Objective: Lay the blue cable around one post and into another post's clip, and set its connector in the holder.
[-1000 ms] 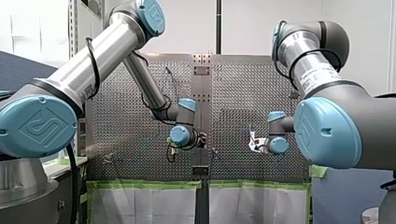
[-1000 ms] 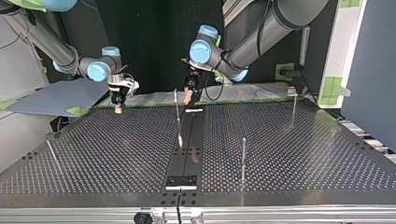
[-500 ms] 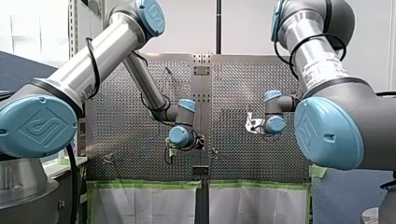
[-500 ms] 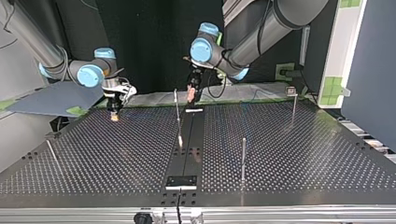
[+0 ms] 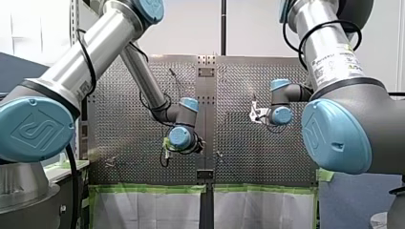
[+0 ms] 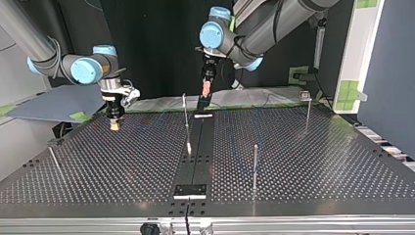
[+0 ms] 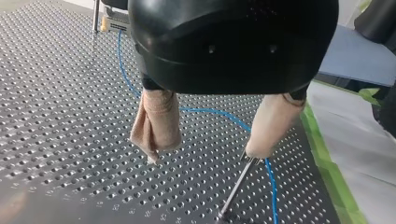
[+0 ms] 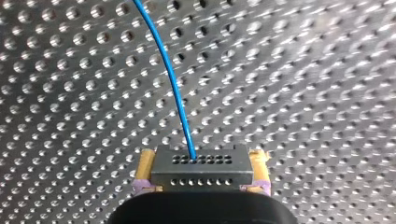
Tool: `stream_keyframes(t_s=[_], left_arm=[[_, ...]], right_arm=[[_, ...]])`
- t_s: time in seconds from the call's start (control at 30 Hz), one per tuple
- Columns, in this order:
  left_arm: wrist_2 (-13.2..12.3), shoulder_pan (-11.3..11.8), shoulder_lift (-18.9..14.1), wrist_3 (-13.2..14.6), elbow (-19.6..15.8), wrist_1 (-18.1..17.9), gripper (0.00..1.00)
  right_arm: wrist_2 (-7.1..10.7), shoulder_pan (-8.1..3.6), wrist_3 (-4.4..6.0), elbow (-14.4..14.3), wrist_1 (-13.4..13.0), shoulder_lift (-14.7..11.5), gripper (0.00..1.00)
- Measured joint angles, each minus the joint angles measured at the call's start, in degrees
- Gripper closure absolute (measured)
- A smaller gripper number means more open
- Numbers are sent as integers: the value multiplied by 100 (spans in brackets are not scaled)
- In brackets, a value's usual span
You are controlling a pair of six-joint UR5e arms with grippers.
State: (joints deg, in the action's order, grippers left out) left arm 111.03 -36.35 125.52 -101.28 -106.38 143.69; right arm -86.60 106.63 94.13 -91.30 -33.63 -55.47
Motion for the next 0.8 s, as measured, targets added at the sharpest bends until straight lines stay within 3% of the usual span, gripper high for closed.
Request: stream_keyframes(t_s=[0.23,0.37,0.67,0.8], left_arm=[[245,-105,-414,-35,-316,365,0],[375,-60,-645,-212,-344,586,0],[887,106,-1187,-694,-282,814,0],[909,165,-1394,-859,-240,872,0]], right_arm=[[-28,50,-82,-89,-170,189,99],[-56,68,-184,-134,-184,283,99],[-145,73,-291,-214,-243,357,99],[-154,73,-299,-214,-237,363,99]])
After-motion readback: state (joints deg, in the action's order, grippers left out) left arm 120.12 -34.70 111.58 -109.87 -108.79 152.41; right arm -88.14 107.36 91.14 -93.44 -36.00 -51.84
